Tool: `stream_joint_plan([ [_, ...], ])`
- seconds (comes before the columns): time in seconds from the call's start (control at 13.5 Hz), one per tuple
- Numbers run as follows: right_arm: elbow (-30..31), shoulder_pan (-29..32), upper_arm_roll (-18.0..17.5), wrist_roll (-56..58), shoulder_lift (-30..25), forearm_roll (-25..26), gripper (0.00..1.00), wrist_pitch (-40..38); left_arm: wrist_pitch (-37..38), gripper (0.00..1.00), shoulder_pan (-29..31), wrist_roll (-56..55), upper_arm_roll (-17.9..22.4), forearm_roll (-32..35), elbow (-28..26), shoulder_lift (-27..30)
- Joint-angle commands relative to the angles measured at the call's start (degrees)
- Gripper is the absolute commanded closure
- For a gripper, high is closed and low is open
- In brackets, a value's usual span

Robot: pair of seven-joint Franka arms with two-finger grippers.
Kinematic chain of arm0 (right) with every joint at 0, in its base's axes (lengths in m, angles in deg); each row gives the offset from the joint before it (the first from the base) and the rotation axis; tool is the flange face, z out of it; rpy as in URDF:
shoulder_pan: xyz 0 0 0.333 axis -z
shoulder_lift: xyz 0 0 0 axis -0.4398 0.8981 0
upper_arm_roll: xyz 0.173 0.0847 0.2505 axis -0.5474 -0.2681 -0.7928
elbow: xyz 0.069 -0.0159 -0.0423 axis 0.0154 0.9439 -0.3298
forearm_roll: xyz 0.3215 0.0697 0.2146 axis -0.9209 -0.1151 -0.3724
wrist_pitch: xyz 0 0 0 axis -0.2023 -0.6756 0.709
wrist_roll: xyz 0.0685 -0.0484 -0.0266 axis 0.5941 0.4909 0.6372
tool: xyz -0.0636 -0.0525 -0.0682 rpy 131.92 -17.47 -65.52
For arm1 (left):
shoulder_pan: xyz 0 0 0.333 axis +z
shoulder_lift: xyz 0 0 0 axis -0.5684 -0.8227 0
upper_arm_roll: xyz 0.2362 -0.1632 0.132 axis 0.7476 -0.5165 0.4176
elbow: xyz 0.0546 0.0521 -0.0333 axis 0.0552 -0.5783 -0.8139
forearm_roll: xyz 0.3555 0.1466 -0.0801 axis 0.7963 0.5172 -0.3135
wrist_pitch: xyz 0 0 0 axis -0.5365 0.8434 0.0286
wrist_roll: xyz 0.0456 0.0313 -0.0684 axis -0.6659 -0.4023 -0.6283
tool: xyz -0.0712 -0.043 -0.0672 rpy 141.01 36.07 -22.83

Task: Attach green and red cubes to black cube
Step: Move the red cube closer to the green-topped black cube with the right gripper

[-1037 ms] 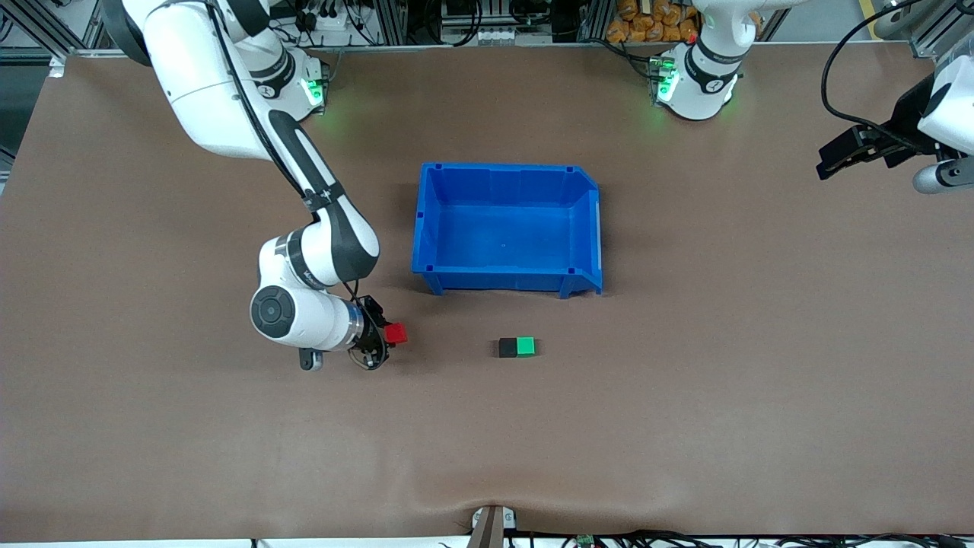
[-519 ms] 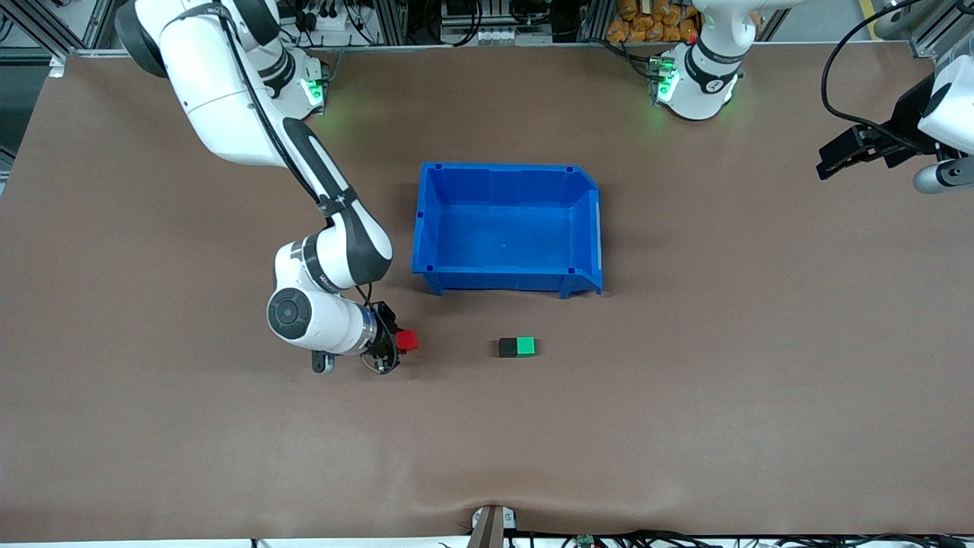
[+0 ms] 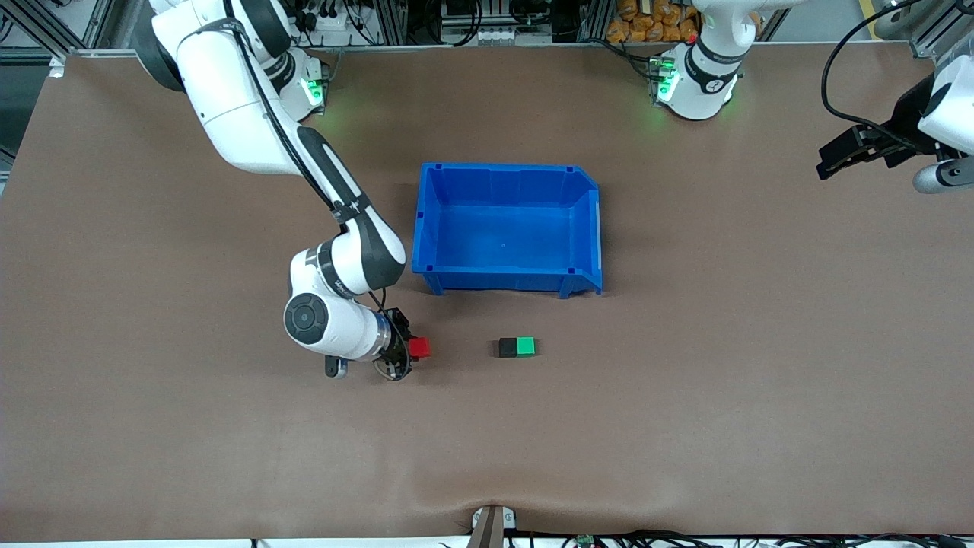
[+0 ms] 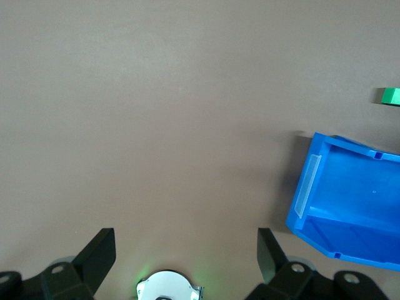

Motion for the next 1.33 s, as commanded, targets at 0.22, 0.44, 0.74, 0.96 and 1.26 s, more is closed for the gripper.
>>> stream_joint_plan([
  [0.22,-4.54,-1.37,0.27,-3.53,3.12,-0.68,1.0,1.49,0.11,0.0,0.46,1.26,-0.2,0.02,-0.39,0.76],
  [0.44,-7.34,-2.24,0.18,-5.28,5.23,-0.68,1.0,1.84,0.11,0.0,0.46,1.26,-0.2,-0.07,-0.39,0.76],
  [0.74,-9.2,-2.95,0.18,-6.95,6.55,-0.94,1.0,2.29,0.11,0.0,0.46,1.18,-0.28,-0.07,-0.04,0.94],
  [0.96,-10.87,-3.56,0.18,-7.4,7.52,-3.05,1.0,2.29,0.11,0.0,0.46,1.18,-0.37,-0.16,-0.04,0.94],
  [1.26,-11.66,-4.0,0.18,-8.62,7.61,-3.66,1.0,2.37,0.2,0.0,0.46,1.18,-0.11,-0.42,-0.12,1.11],
])
